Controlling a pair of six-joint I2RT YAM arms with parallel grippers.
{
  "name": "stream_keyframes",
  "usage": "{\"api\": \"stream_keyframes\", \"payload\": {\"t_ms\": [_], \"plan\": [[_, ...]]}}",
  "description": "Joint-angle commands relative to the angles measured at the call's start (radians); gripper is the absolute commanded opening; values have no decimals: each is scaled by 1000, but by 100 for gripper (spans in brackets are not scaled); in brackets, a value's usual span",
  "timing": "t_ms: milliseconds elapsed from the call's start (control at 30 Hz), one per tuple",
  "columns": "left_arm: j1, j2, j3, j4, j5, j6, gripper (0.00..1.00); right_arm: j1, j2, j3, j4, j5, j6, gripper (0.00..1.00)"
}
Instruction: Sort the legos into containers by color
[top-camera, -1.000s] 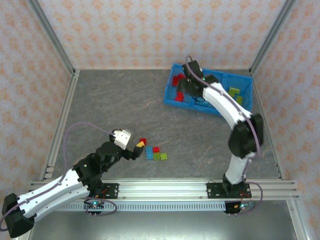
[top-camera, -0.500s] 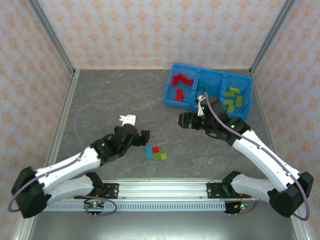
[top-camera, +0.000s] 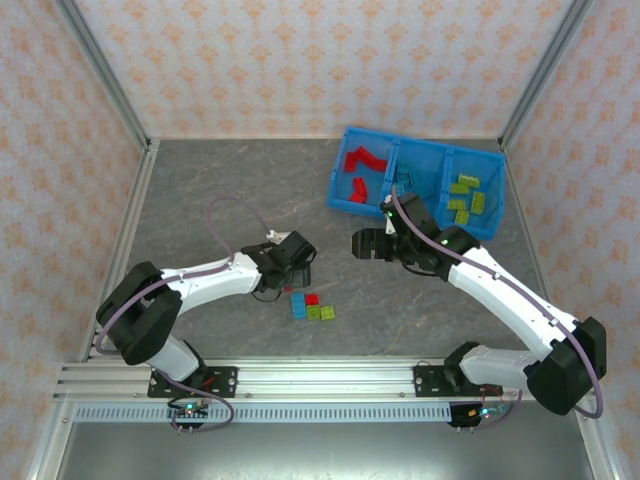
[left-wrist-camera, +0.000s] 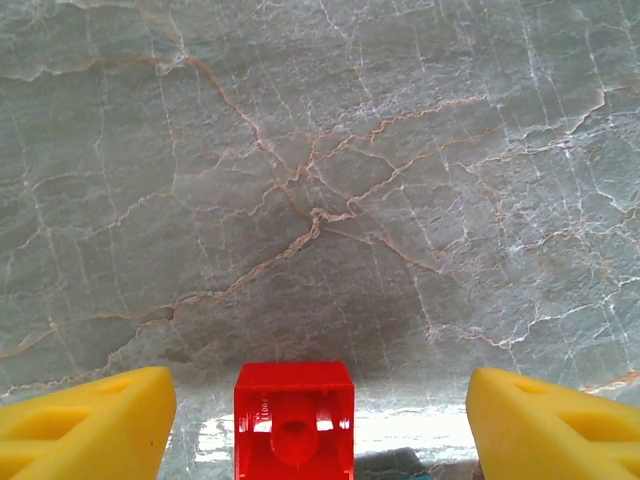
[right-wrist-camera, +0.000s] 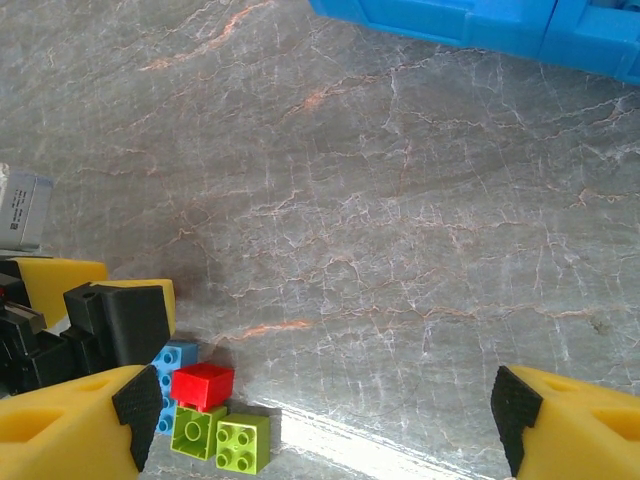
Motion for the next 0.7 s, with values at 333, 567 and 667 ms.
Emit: {"api": "stream_keyframes", "payload": {"t_ms": [333, 567, 667], "plan": [[5, 48, -39, 3, 6, -49, 49, -1, 18, 4, 26, -104, 7, 88], [2, -10, -46, 55, 77, -31, 29, 3, 3, -6, 49, -177, 22, 88], [-22, -57, -1, 84, 88, -10, 27, 2, -56, -21, 88, -166, 50, 89]]}}
